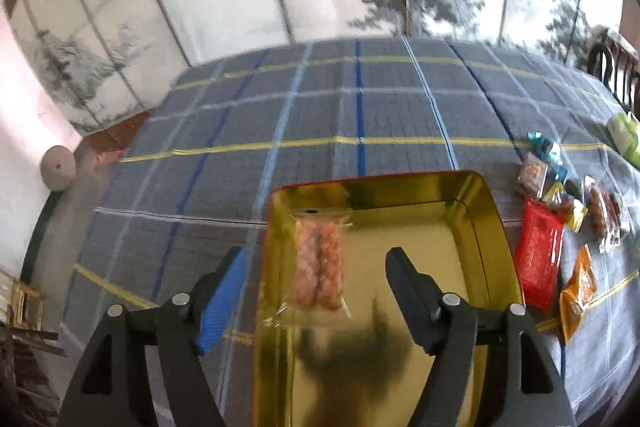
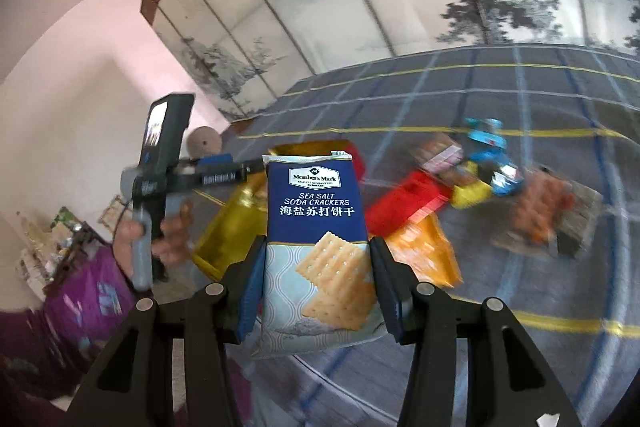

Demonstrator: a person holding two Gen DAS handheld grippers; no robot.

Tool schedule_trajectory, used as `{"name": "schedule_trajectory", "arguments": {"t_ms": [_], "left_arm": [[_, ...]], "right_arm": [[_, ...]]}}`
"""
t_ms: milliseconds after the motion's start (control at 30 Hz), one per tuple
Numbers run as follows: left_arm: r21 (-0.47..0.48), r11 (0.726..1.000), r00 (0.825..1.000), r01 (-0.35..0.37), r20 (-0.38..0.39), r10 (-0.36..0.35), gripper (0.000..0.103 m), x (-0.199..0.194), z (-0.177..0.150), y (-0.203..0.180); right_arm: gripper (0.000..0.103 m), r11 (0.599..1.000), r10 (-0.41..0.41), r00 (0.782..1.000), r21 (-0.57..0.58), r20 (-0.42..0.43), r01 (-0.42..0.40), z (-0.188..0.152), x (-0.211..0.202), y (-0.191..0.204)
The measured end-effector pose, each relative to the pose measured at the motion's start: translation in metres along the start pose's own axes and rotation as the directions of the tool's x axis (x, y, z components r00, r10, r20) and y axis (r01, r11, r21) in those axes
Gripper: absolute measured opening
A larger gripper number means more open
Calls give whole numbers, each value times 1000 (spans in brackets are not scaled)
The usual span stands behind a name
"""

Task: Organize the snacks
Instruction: 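Lower the soda cracker pack into the gold tray and open the right tool, then grasp the orange-yellow snack bag with the right tool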

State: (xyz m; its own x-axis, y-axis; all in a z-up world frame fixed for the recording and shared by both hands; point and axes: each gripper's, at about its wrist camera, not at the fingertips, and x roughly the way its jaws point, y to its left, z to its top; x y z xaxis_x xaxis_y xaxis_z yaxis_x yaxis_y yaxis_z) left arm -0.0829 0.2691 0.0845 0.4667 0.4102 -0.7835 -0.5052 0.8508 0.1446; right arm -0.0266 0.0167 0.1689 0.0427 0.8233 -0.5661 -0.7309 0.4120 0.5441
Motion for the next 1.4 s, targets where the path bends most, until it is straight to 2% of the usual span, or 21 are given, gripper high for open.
{"name": "schedule_trajectory", "arguments": {"t_ms": [67, 167, 233, 300, 367, 467, 700, 800, 900, 1067, 1167, 1233, 1267, 1333, 1400], "left_arm": [[-96, 993, 998, 69, 11, -68, 73, -14, -10, 14], [-295, 939, 984, 179, 35, -177, 73, -32, -34, 42], [-378, 901, 977, 213, 57, -207, 73, -43, -53, 54], [-395, 899, 982, 187, 53, -180, 73, -53, -66, 56], [-365, 927, 996, 86, 47, -74, 73, -67, -76, 54], [-321, 947, 998, -2, 55, 21, 73, -84, -91, 50], [-312, 950, 997, 23, 77, 1, 73, -96, -109, 58], [-303, 953, 996, 23, 88, 4, 73, -97, -113, 61], [-316, 947, 996, 51, 84, -26, 73, -95, -117, 65], [-296, 954, 997, 48, 75, -27, 73, -93, -124, 62], [-284, 958, 998, 48, 61, -32, 73, -91, -126, 60], [-283, 958, 998, 50, 55, -36, 73, -92, -126, 58], [-278, 959, 998, 54, 56, -40, 73, -93, -126, 57], [-259, 964, 997, 59, 61, -44, 73, -96, -127, 53], [-235, 970, 996, 58, 83, -39, 73, -102, -128, 48]], "right_arm": [[47, 1000, 19, 1000, -13, -19, -19, 11, 18, 12], [47, 999, 36, 997, -20, -62, -37, 27, 56, 26], [47, 999, 51, 995, 3, -90, -51, 36, 81, 29], [47, 999, 42, 992, 14, -116, -41, 42, 104, 33], [47, 999, 45, 988, 29, -146, -41, 47, 127, 36], [47, 999, -11, 983, 37, -181, 18, 49, 159, 41], [47, 987, -132, 965, 61, -224, 149, 50, 199, 42], [48, 979, -177, 957, 58, -229, 195, 51, 207, 41], [48, 968, -236, 947, 30, -220, 248, 53, 213, 43], [55, 965, -247, 947, 34, -204, 259, 55, 216, 44], [59, 967, -249, 958, 25, -146, 255, 55, 202, 49], [63, 976, -210, 972, 39, -105, 215, 53, 180, 47], [67, 979, -198, 976, 33, -91, 202, 49, 168, 46], [76, 974, -226, 973, -23, -48, 225, 35, 135, 43], [95, 959, -270, 963, -96, -11, 267, 16, 101, 35]]}}
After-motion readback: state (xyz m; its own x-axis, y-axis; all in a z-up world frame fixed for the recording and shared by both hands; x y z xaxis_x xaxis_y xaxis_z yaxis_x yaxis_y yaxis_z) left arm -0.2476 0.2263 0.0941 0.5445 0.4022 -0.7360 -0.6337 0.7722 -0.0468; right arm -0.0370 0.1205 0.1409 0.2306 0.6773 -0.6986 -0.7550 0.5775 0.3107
